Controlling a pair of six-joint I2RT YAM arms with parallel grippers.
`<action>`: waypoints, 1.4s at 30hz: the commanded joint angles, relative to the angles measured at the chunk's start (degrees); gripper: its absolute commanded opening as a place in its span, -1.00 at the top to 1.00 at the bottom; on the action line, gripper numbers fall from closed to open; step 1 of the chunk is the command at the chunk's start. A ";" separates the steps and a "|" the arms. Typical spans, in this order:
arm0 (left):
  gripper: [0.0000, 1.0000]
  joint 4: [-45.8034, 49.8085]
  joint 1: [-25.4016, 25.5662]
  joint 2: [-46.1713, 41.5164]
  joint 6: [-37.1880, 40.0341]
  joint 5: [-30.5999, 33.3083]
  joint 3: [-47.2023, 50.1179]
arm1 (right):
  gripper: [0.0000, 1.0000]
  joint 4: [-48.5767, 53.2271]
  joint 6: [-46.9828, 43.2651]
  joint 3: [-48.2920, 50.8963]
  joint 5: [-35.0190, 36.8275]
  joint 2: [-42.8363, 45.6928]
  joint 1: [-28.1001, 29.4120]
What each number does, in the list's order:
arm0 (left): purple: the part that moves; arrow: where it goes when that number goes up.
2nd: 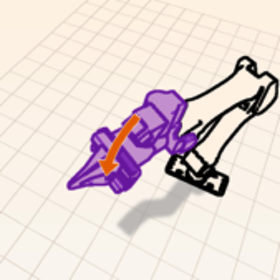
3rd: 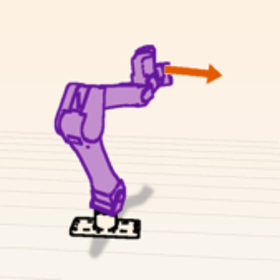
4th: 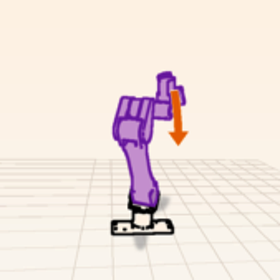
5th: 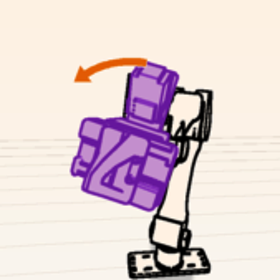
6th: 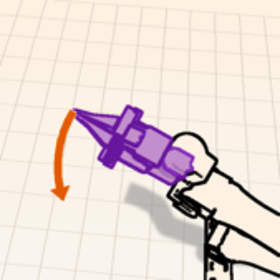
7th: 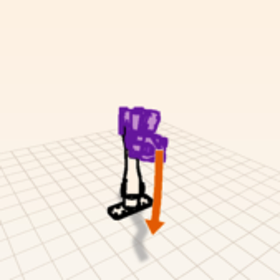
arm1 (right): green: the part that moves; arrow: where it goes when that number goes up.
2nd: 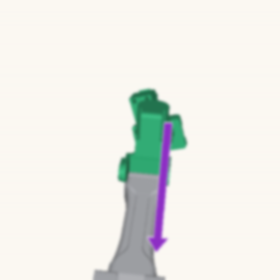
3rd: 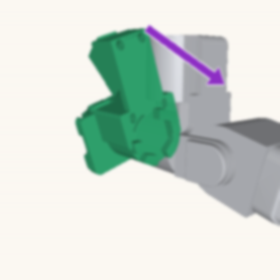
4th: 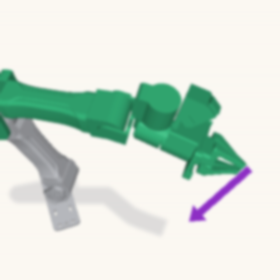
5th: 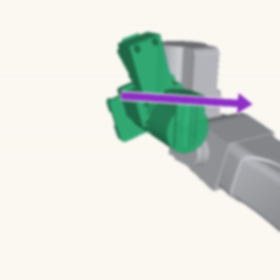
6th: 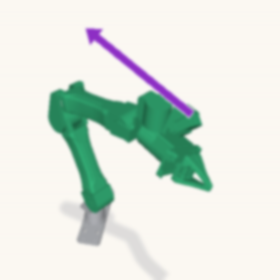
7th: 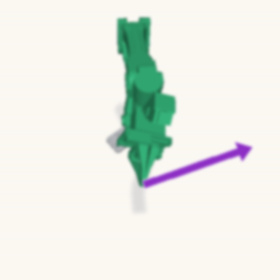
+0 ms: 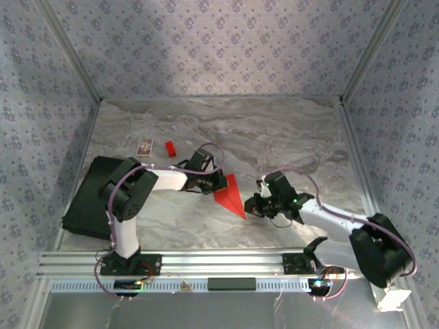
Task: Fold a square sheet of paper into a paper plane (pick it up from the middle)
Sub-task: Fourth fold the wing at the center of the table.
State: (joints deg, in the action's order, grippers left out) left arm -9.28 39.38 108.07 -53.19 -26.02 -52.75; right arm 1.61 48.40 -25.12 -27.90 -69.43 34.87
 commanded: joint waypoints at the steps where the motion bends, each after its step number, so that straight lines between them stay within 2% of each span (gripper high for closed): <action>1: 0.96 5.35 -0.70 2.23 0.70 3.70 1.81 | 0.86 -3.69 -1.24 -3.07 -2.26 -5.31 0.59; 7: 0.96 5.33 -0.77 2.23 0.72 3.57 1.81 | 0.89 -6.90 -1.45 -6.15 -3.33 -14.24 1.60; 13: 0.96 5.72 -1.13 2.74 1.74 3.26 1.09 | 0.91 -6.93 -3.41 -3.75 -2.67 -17.58 1.38; 19: 0.96 4.42 -1.33 2.76 1.04 3.25 2.11 | 0.91 -9.35 -1.29 2.47 -2.25 -16.09 1.91; 22: 0.96 3.84 -1.39 2.76 0.63 3.19 2.73 | 0.92 -7.06 -1.22 3.80 -0.86 -13.17 1.86; 31: 0.96 2.86 -1.45 2.67 0.10 3.09 3.49 | 0.91 1.29 -2.50 -0.15 1.00 -3.72 1.27; 37: 0.96 3.02 -1.45 2.25 0.10 3.17 3.67 | 0.90 0.01 -2.28 -3.55 -0.49 -6.81 2.07; 42: 0.96 2.96 -1.43 2.36 -0.07 3.19 3.54 | 0.86 -3.17 -1.30 -1.29 0.49 -10.31 2.79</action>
State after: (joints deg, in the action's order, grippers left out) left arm -11.86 38.72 108.12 -53.49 -27.49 -51.42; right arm -0.99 46.92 -27.51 -27.99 -77.87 37.19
